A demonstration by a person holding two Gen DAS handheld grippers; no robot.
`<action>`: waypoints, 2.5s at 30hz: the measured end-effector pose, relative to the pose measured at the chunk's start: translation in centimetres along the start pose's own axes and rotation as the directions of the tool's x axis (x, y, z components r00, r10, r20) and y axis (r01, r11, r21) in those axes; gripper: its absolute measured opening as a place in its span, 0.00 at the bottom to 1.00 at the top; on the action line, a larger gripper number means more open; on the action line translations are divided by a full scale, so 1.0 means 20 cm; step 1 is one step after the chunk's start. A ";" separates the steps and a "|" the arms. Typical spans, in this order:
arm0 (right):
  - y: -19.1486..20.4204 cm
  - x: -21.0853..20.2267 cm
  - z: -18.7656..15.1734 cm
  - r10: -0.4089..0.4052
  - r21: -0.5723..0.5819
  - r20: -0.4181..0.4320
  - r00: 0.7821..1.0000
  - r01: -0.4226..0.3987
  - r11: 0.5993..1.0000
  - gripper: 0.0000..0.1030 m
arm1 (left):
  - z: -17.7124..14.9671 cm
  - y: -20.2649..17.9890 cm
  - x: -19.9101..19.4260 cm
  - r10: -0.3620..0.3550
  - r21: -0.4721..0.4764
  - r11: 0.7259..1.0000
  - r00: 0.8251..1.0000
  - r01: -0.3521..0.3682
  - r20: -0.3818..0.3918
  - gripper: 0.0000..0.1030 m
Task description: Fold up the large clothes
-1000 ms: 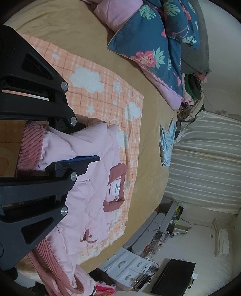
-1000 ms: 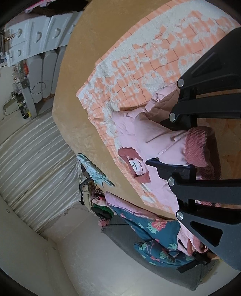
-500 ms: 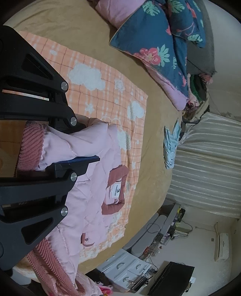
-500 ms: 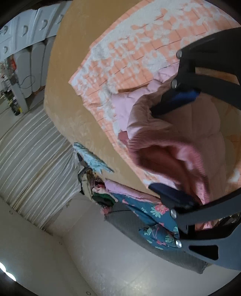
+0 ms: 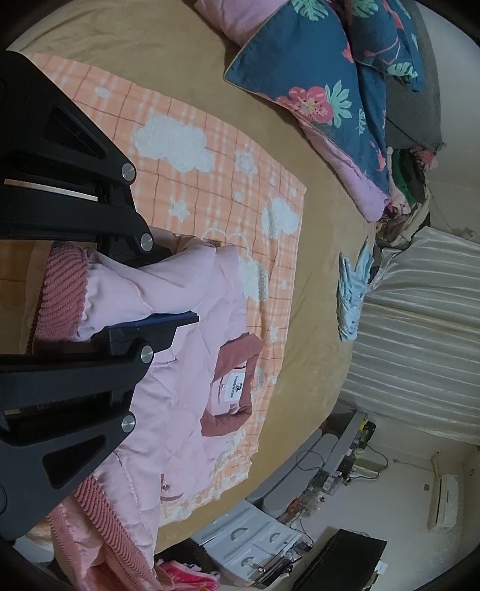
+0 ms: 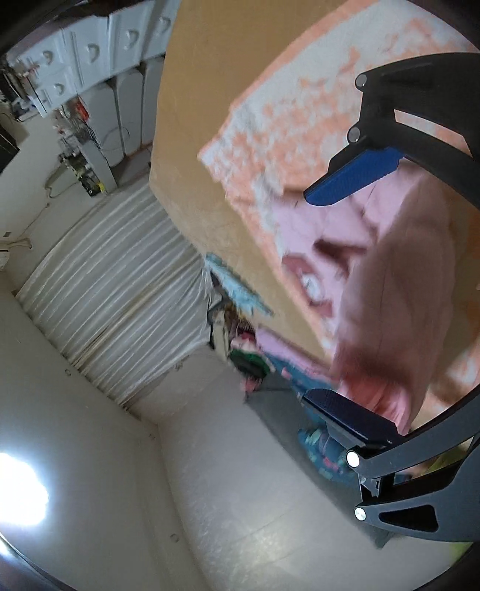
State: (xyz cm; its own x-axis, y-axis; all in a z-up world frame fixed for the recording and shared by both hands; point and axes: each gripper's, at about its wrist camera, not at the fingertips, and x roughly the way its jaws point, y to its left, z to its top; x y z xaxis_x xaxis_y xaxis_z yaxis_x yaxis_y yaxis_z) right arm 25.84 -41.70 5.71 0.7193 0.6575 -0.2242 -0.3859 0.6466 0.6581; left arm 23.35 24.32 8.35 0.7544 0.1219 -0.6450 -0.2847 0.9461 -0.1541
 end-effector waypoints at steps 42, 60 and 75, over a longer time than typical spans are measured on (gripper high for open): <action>0.20 0.88 -0.13 -0.337 -0.448 -0.035 0.941 0.287 0.847 0.21 | 0.19 -0.11 -0.19 -0.009 0.062 0.998 0.987 -0.001 0.158 0.82; 0.10 1.01 -0.10 -0.327 -0.429 -0.025 0.945 0.286 0.857 0.30 | -0.07 0.12 0.20 0.123 0.044 0.992 0.991 -0.121 -0.048 0.89; -0.04 0.90 -0.19 -0.358 -0.389 -0.171 0.918 0.271 0.881 0.87 | -0.26 0.13 0.40 0.019 0.023 1.000 0.986 -0.015 -0.165 0.73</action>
State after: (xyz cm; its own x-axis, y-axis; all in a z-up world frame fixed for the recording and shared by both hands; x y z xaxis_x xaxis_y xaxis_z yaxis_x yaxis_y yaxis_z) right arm 36.88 -28.83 -1.53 0.7000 0.4382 -0.5640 -0.3694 0.8979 0.2392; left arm 25.53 26.14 -1.05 0.6407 0.0882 -0.7627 -0.2824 0.9508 -0.1273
